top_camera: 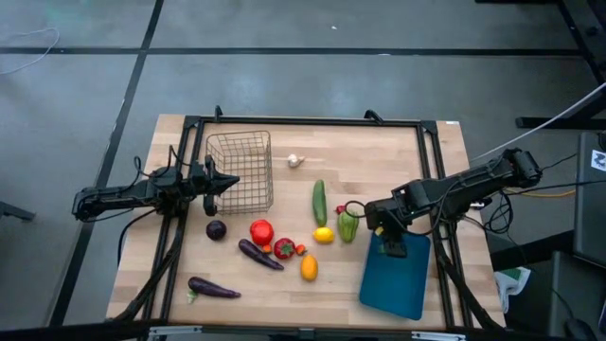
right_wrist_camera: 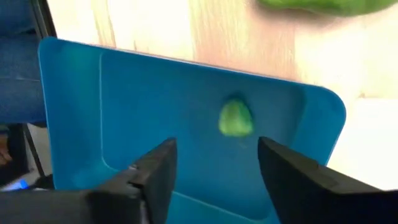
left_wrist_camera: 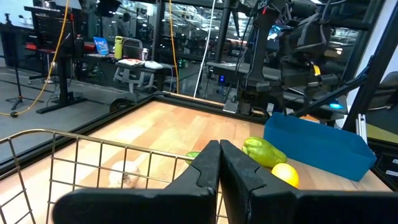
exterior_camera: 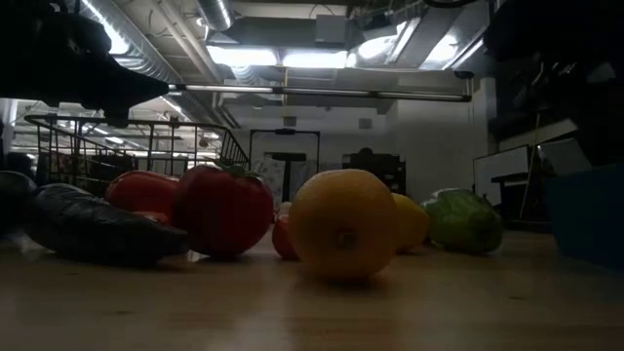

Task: Sort produce into baskets
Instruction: Put the red chili pepper into the blue bin

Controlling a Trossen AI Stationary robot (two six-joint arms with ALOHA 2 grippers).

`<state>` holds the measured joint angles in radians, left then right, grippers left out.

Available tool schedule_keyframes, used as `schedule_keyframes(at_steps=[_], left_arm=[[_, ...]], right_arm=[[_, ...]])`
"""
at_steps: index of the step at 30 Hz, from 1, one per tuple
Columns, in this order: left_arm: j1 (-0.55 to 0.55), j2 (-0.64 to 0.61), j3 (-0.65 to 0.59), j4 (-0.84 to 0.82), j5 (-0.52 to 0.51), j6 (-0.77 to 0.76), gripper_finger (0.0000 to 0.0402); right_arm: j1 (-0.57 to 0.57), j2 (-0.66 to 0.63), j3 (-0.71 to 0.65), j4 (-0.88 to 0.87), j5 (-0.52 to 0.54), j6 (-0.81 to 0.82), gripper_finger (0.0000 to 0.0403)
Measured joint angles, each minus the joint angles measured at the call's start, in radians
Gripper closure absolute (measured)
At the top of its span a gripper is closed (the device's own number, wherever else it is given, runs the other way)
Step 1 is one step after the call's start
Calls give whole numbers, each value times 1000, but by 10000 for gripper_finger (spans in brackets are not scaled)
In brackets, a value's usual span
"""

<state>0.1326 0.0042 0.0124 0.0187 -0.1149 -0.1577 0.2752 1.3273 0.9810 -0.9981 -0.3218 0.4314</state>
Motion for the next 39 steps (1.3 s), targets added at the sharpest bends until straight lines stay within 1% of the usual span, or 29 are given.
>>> schedule_keyframes(at_steps=[3,7,13,21,23,26,29,33,39], left_arm=[[0,0,0,0,0,0,396],[0,0,0,0,0,0,396],[0,0,0,0,0,0,396],[0,0,0,0,0,0,396],[0,0,0,0,0,0,396],[0,0,0,0,0,0,396],[0,0,0,0,0,0,396],[0,0,0,0,0,0,396],[0,1,0,0,0,0,396]], right_arm=[[-1,0,0,1,0,48,150],[-1,0,0,20,0,106,136],[-1,0,0,75,0,114,133],[-1,0,0,89,3,114,132],[-1,1,0,120,29,125,132],[-4,5,0,198,110,224,133],[-30,10,0,265,167,312,132],[-80,25,-1,310,236,355,132],[-150,94,0,318,237,357,132]])
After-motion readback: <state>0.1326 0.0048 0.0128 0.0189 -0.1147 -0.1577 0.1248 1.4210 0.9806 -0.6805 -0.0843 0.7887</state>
